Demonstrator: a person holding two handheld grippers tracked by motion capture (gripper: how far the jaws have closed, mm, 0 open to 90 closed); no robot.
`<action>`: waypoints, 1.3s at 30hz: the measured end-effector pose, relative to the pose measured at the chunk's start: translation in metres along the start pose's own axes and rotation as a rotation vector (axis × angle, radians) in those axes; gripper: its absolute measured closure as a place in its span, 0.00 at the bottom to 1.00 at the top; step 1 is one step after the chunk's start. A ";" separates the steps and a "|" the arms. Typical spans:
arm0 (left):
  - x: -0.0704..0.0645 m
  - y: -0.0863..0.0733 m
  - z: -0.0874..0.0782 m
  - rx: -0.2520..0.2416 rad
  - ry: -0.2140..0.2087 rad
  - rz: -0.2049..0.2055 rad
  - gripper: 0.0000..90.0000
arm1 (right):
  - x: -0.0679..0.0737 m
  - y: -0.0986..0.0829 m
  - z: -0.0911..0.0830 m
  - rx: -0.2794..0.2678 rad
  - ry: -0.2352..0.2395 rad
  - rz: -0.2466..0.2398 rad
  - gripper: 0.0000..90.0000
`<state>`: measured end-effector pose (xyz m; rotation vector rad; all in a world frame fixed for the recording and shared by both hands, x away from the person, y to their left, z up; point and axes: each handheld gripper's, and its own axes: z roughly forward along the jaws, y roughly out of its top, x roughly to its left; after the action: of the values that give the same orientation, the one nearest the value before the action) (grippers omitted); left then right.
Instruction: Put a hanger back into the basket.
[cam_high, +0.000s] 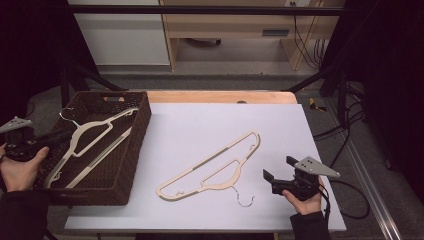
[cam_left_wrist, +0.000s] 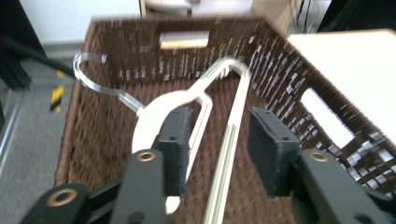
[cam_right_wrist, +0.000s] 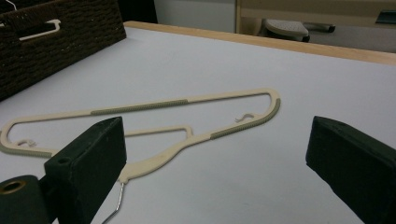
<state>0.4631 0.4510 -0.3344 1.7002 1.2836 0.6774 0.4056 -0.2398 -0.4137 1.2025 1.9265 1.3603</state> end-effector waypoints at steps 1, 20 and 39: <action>-0.005 0.001 -0.002 -0.022 -0.015 0.006 0.58 | 0.000 0.000 0.000 0.000 0.001 0.001 0.06; -0.118 0.004 0.003 -0.207 -0.252 0.151 0.05 | 0.000 0.001 -0.001 -0.008 0.005 0.001 0.06; -0.217 -0.032 0.037 -0.128 -0.410 0.264 0.05 | 0.011 0.002 0.004 0.011 0.031 -0.006 0.07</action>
<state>0.4094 0.2373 -0.3623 1.8028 0.7254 0.5115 0.4037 -0.2281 -0.4123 1.1870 1.9598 1.3743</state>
